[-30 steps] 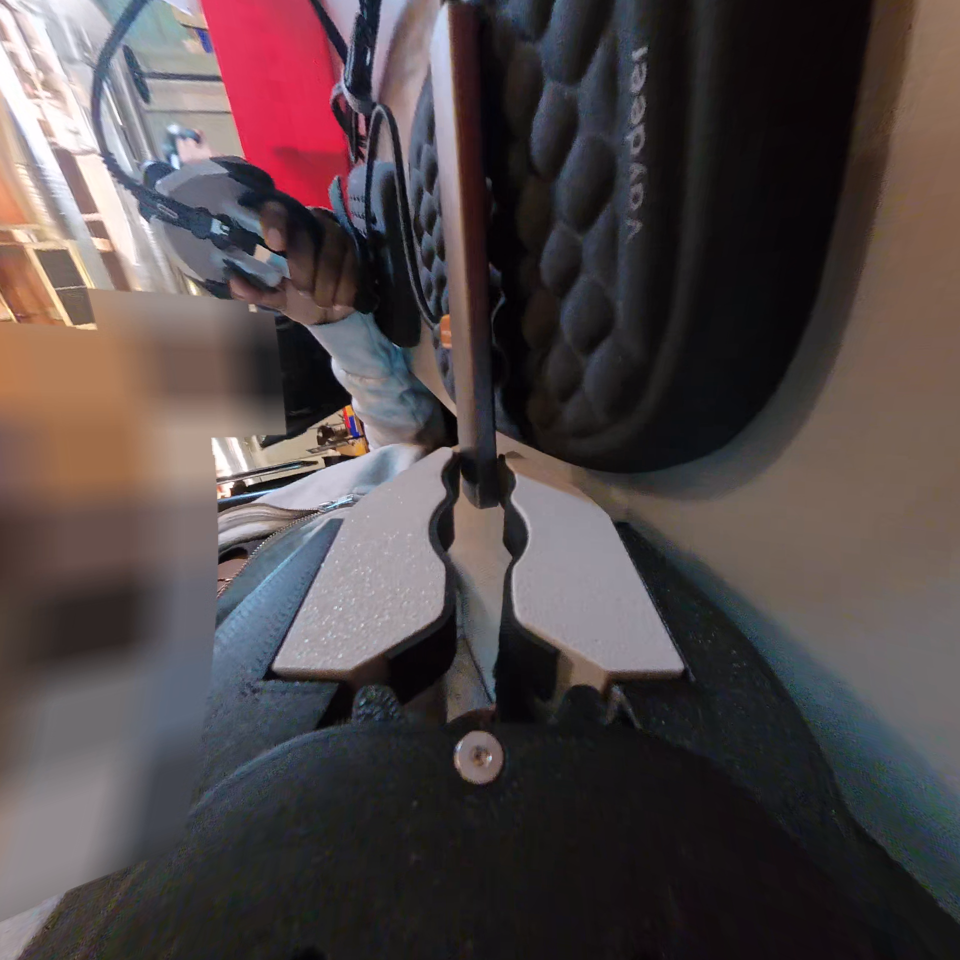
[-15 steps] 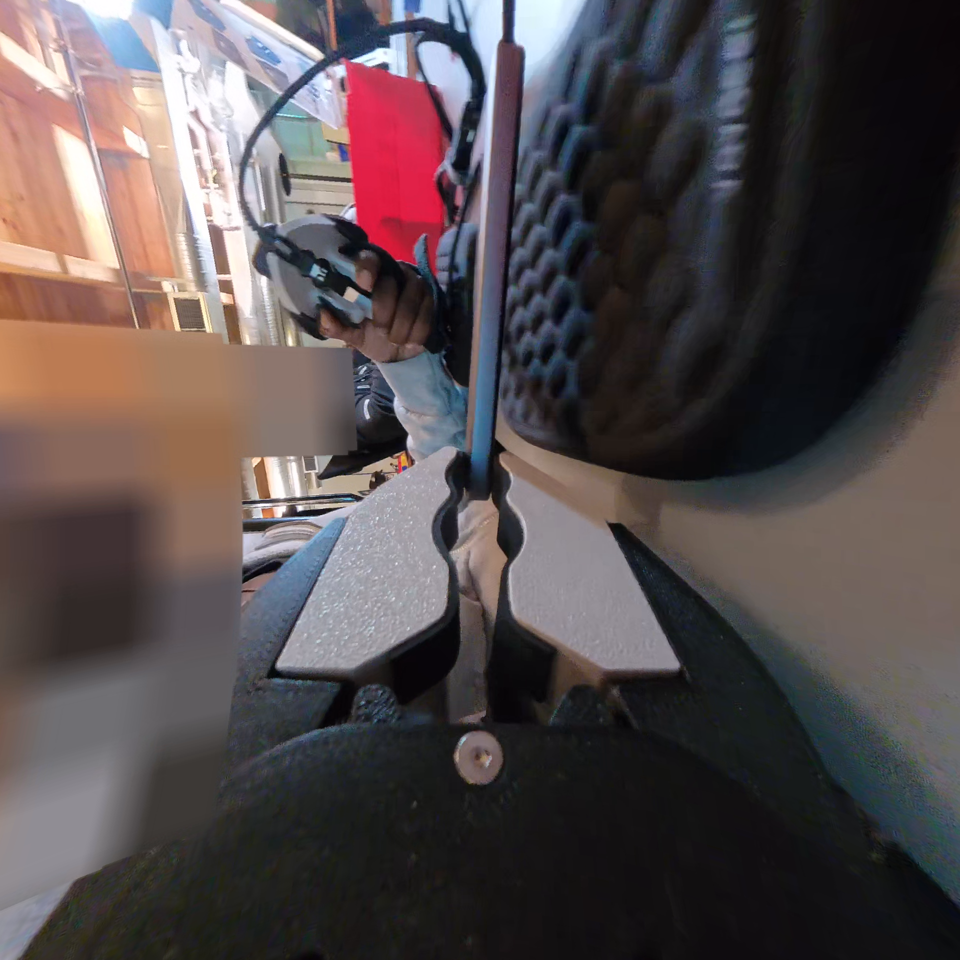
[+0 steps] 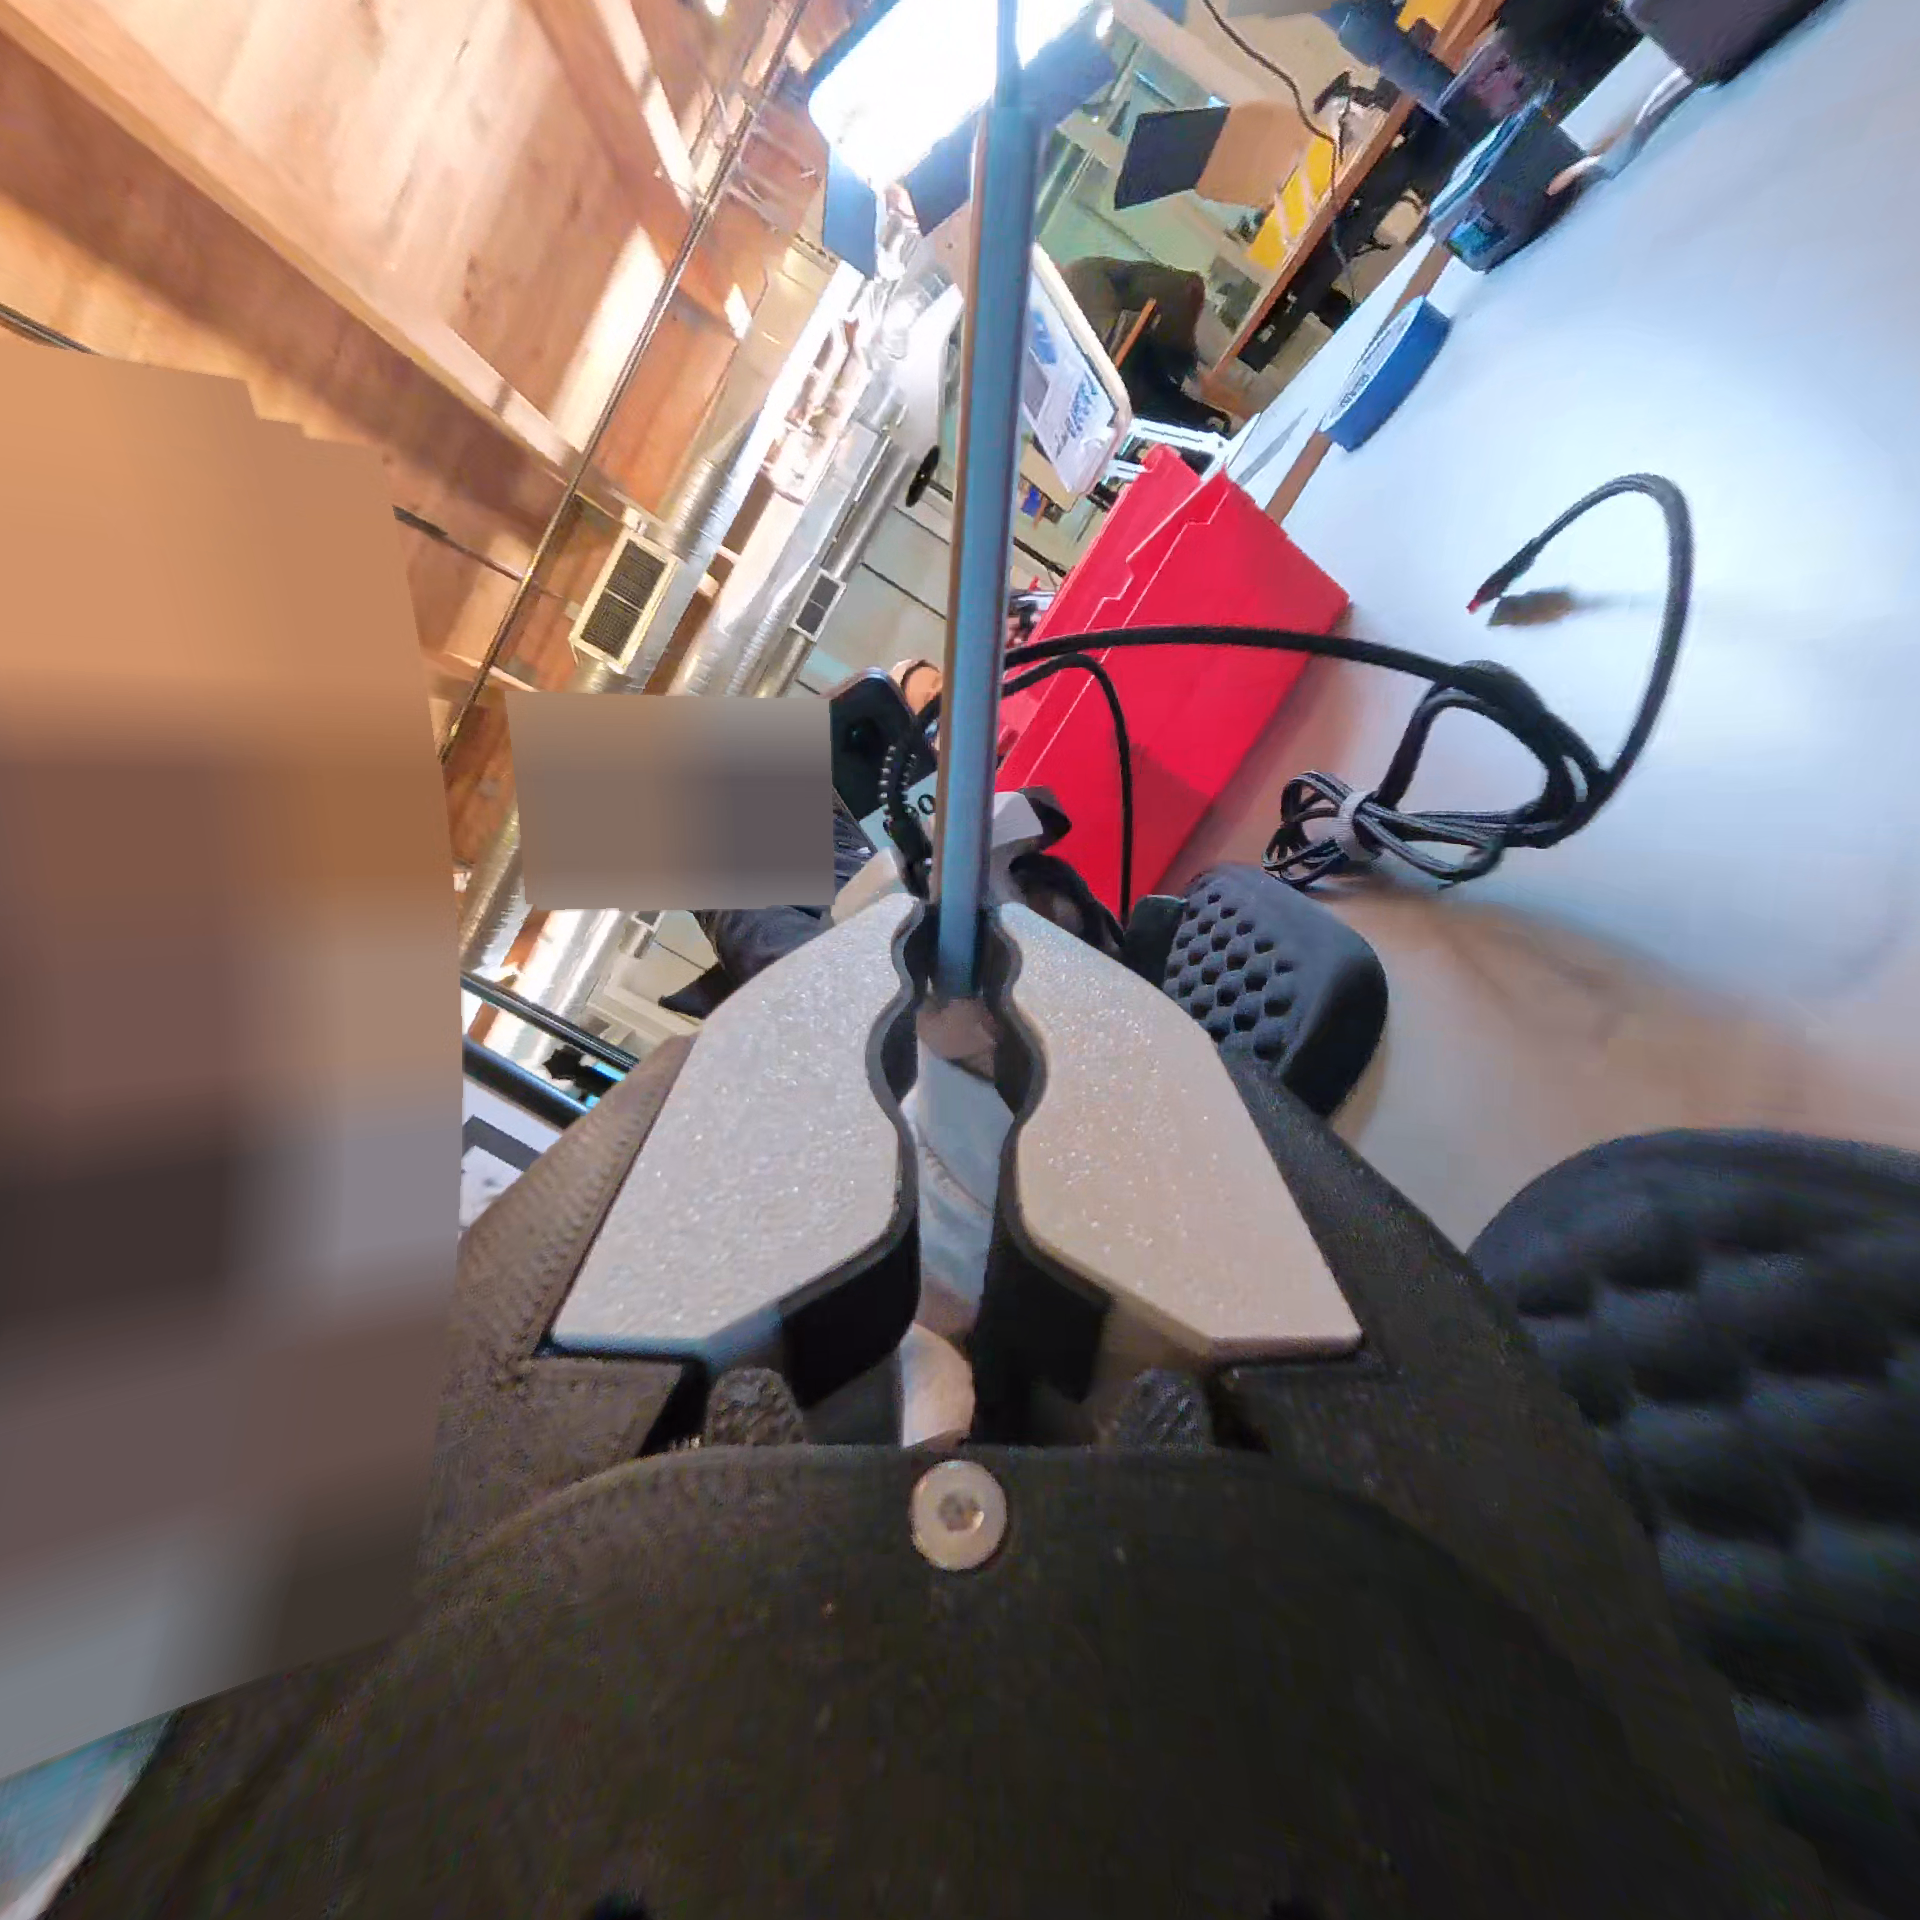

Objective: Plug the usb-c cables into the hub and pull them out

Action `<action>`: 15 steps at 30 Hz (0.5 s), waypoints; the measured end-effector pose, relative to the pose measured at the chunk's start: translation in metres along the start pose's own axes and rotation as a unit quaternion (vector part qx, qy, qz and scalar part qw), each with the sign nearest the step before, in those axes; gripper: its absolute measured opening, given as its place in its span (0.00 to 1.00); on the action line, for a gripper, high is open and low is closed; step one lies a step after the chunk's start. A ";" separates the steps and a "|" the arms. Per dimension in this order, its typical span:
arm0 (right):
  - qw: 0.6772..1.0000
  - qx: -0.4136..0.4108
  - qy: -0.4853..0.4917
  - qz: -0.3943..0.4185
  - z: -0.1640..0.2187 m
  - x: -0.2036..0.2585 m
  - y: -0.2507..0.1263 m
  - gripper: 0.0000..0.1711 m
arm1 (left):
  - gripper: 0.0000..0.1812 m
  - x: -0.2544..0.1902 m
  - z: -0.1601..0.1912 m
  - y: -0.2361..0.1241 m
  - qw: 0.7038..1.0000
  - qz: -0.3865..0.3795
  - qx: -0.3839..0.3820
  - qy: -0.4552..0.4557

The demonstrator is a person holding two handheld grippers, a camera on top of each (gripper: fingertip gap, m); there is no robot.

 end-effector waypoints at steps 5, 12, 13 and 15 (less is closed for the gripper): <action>0.996 -0.050 -0.072 -0.024 0.004 -0.012 0.010 0.05 | 0.05 0.007 -0.004 0.005 0.993 -0.014 -0.042 -0.111; 0.987 -0.105 -0.116 -0.047 -0.004 -0.011 0.013 0.05 | 0.05 0.008 -0.008 0.011 0.989 -0.049 -0.075 -0.119; 0.986 -0.120 -0.104 -0.051 -0.010 -0.011 0.010 0.05 | 0.05 0.004 -0.012 0.010 0.990 -0.042 -0.079 -0.111; 0.982 -0.163 -0.085 -0.039 -0.028 -0.018 0.002 0.06 | 0.05 -0.012 -0.032 0.003 0.989 0.006 -0.120 -0.087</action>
Point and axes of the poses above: each gripper's, where its closed fingertips meet, y out along the fingers, z out of its underside, x = y × z across the jaws, the point moved 1 cm from there along -y, back along the fingers, and after that the axes turned 8 degrees about -x, right-handed, at the moved point
